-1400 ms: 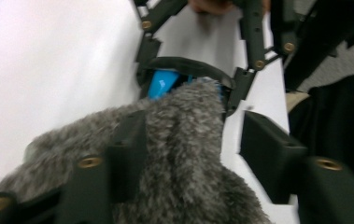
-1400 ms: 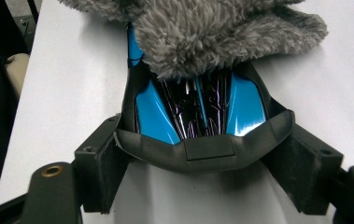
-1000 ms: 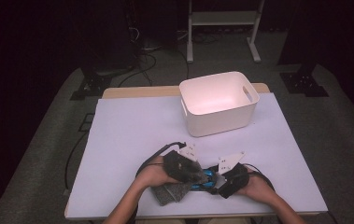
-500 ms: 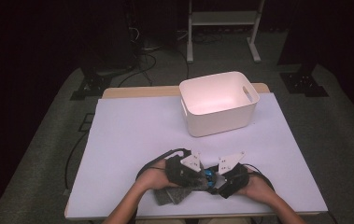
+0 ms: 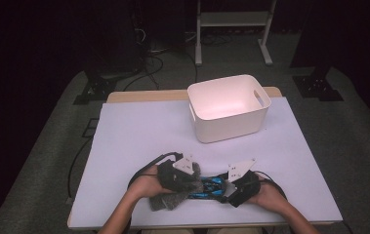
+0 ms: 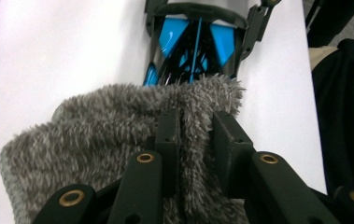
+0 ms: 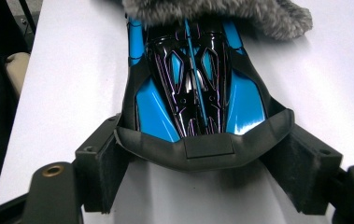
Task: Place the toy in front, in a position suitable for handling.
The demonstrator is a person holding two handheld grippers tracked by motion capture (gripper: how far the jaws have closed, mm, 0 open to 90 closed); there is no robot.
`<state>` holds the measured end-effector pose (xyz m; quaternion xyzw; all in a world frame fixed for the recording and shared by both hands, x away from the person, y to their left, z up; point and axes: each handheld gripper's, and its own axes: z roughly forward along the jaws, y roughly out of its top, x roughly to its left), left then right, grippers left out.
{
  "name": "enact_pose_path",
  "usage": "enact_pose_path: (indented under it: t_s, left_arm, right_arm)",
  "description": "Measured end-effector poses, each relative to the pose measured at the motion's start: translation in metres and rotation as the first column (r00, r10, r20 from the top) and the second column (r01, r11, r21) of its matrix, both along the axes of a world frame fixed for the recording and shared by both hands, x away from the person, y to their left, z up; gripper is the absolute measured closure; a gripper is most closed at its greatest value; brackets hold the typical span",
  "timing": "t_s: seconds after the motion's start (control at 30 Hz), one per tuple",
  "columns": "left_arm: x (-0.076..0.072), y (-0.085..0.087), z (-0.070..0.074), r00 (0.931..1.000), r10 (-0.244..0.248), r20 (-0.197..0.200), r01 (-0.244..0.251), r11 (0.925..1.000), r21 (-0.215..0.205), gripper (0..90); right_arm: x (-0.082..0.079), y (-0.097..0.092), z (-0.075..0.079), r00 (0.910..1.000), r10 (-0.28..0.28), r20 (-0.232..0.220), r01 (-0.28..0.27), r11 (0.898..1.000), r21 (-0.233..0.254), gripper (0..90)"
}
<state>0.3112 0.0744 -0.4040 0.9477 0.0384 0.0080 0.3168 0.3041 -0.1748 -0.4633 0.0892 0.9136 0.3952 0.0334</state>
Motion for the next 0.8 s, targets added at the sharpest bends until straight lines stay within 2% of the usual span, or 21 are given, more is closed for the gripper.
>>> enact_pose_path:
  t_s: [0.07,0.13,0.3,0.4,0.67,0.8]
  left_arm:
    - [-0.002,-0.007,0.002,0.9999,-0.015,-0.002,0.015,0.9998,-0.014,73.4]
    - [-0.001,-0.011,0.001,0.9997,-0.024,0.003,0.024,0.9997,-0.007,73.4]
    - [0.001,-0.007,-0.002,0.9999,-0.002,-0.011,0.002,0.9998,-0.020,73.7]
    - [0.000,-0.007,-0.002,0.9998,0.006,-0.016,-0.006,0.9997,-0.025,73.7]
    - [0.002,-0.004,-0.004,0.9996,0.002,-0.028,-0.003,0.9991,-0.042,73.7]
    - [0.003,-0.002,-0.005,0.9993,0.005,-0.037,-0.007,0.9985,-0.054,73.7]
  right_arm:
    - [0.000,0.000,0.000,1.0000,0.001,0.001,-0.001,1.000,-0.001,24.2]
    - [0.000,0.000,0.000,1.0000,-0.001,-0.001,0.001,1.000,0.000,24.1]
    - [-0.001,0.002,0.000,0.9993,-0.023,-0.028,0.023,1.000,0.006,19.3]
    - [-0.002,0.005,0.002,0.9998,-0.016,-0.014,0.016,0.999,-0.028,17.7]
    - [-0.002,0.001,0.005,0.9995,-0.008,-0.029,0.006,0.999,-0.050,18.0]
    - [-0.003,-0.007,0.008,0.9989,-0.020,-0.042,0.019,0.999,-0.036,21.1]
